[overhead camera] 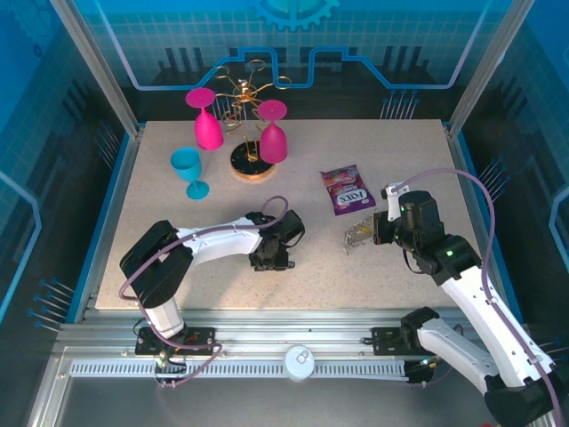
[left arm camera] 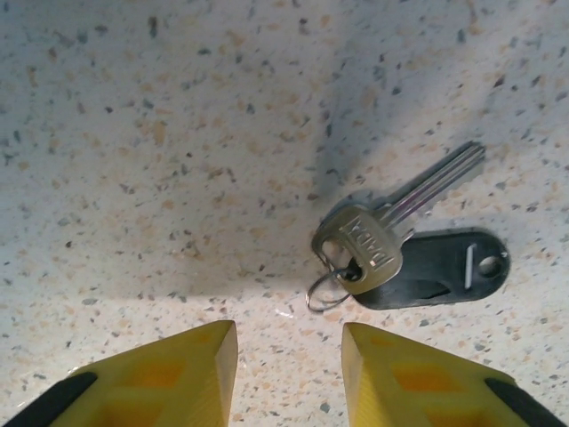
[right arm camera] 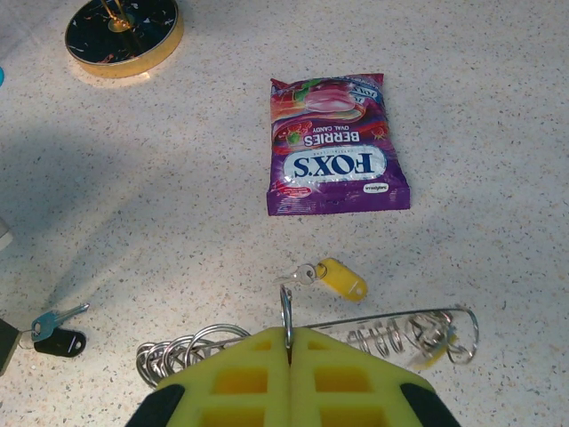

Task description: Put the keys on the keyring

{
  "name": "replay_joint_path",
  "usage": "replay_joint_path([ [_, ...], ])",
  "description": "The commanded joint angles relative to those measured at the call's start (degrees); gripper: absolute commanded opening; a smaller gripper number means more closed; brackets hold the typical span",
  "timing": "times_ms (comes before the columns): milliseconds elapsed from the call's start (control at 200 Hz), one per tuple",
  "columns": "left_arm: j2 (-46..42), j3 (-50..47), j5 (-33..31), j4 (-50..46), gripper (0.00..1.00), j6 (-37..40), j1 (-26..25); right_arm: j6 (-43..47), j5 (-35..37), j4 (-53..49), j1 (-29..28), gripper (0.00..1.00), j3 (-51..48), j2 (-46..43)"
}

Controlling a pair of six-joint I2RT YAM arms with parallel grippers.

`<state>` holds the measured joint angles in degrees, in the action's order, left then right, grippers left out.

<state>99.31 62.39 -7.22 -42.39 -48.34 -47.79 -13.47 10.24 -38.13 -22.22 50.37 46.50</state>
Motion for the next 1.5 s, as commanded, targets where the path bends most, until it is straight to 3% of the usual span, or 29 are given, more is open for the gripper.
replay_joint_path([
  [0,-2.43,-0.95,-0.58,0.89,0.38,-3.61,-0.31,0.38,0.14,0.97,-0.79,0.0,2.35,-0.25],
  [325,-3.0,-2.68,-3.0,2.84,0.41,-12.45,0.22,0.51,0.19,0.34,-0.98,0.0,2.58,-0.36],
  [495,-3.22,-5.2,1.37,9.86,0.39,-9.97,2.0,0.64,0.24,0.25,-1.07,0.0,2.63,-0.4],
  [801,-1.01,-5.52,5.03,12.33,0.32,-8.13,2.35,0.73,0.38,0.07,-1.12,0.0,2.8,-0.34],
  [1241,0.22,-6.16,3.57,10.29,0.4,-9.07,2.35,0.78,0.19,0.05,-1.21,0.0,2.8,-0.35],
  [1496,1.2,-6.66,5.06,11.93,0.24,-8.71,2.35,0.73,0.06,0.16,-1.2,0.0,2.72,-0.2],
])
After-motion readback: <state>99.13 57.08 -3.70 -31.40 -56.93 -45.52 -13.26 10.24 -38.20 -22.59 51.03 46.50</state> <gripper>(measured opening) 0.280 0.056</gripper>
